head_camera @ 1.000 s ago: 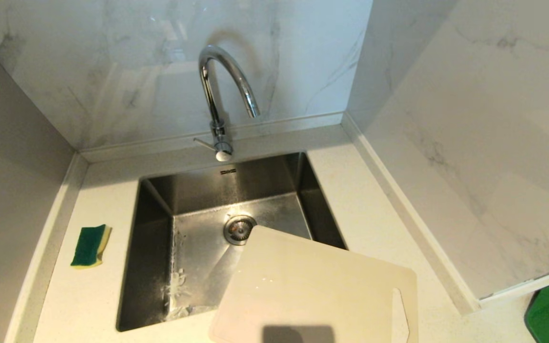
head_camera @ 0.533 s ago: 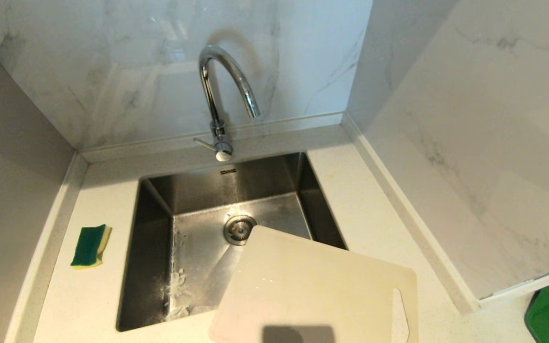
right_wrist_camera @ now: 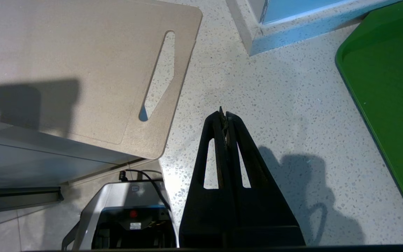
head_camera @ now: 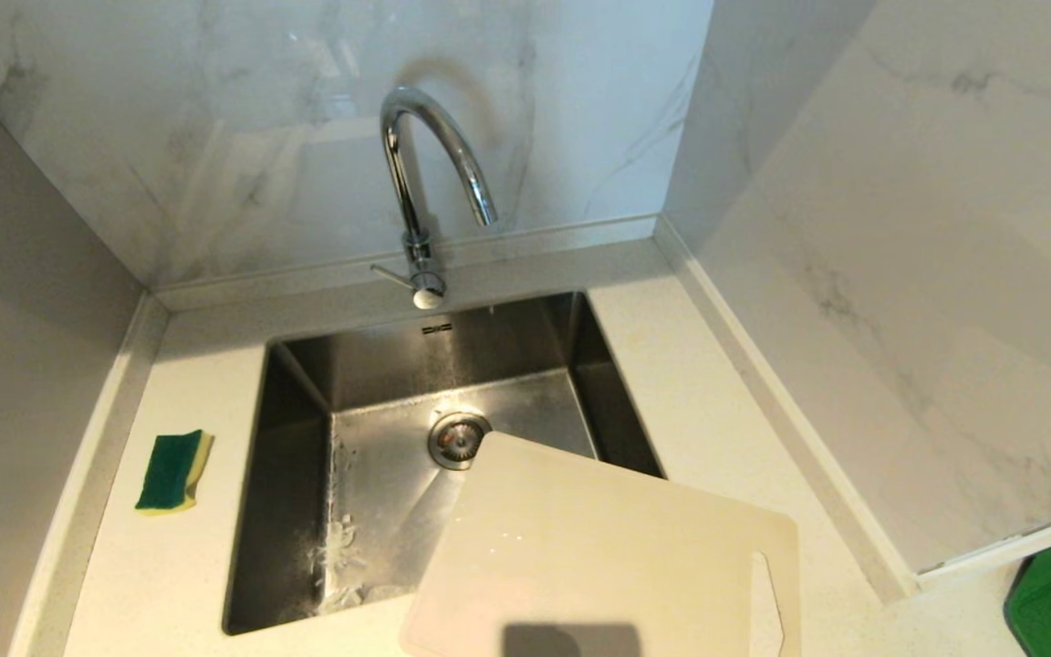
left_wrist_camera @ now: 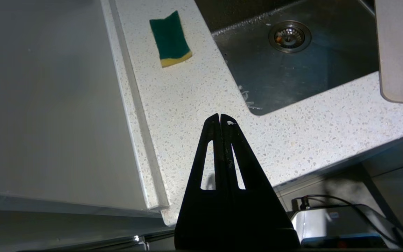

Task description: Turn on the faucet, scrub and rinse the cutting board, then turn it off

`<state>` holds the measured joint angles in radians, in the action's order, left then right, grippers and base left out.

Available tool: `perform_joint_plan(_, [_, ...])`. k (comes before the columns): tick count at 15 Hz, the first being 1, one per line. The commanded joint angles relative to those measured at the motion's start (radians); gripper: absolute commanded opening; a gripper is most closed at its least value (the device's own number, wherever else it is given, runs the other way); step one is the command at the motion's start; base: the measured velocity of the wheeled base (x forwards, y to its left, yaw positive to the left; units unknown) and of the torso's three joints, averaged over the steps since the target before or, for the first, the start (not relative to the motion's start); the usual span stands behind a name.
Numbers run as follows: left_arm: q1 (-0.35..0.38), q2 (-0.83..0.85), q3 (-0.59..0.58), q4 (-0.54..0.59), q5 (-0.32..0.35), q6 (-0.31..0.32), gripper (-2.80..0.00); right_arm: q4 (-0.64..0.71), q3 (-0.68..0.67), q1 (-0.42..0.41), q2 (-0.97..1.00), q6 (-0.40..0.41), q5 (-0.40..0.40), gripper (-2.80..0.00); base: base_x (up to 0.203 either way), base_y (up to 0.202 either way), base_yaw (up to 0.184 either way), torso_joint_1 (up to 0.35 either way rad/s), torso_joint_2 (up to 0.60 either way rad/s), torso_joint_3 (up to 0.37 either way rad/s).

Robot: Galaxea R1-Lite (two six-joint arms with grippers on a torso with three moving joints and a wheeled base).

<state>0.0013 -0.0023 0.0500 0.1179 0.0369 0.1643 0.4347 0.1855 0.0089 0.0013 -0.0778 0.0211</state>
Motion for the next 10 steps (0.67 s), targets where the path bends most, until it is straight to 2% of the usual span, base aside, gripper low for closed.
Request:
perform_joint_plan(1, [0.000, 0.003, -0.010, -0.010, 0.005, 0.014, -2.80, 0.003, 0.000, 0.000, 0.000, 0.000, 0.000, -2.80, 0.000, 0.000, 0.000, 0.000, 0.00, 0.000])
perform_joint_plan(4, [0.000, 0.002, -0.046, -0.200, 0.012, 0.022, -2.80, 0.003, 0.000, 0.000, 0.000, 0.000, 0.000, -2.80, 0.000, 0.000, 0.000, 0.000, 0.00, 0.000])
perform_joint_plan(5, [0.000, 0.002, -0.048, -0.183, 0.015, 0.027, -2.80, 0.003, 0.000, 0.000, 0.000, 0.000, 0.000, -2.80, 0.000, 0.000, 0.000, 0.000, 0.00, 0.000])
perform_joint_plan(6, [0.000, 0.002, -0.044, -0.107, 0.015, -0.001, -2.80, 0.003, 0.000, 0.000, 0.000, 0.000, 0.000, -2.80, 0.000, 0.000, 0.000, 0.000, 0.00, 0.000])
perform_joint_plan(7, [0.000, 0.002, -0.038, -0.085, 0.013, -0.067, -2.80, 0.003, 0.000, 0.000, 0.000, 0.000, 0.000, -2.80, 0.000, 0.000, 0.000, 0.000, 0.00, 0.000])
perform_joint_plan(10, [0.000, 0.002, -0.042, -0.093, 0.010, -0.091, -2.80, 0.003, 0.000, 0.000, 0.000, 0.000, 0.000, -2.80, 0.000, 0.000, 0.000, 0.000, 0.00, 0.000])
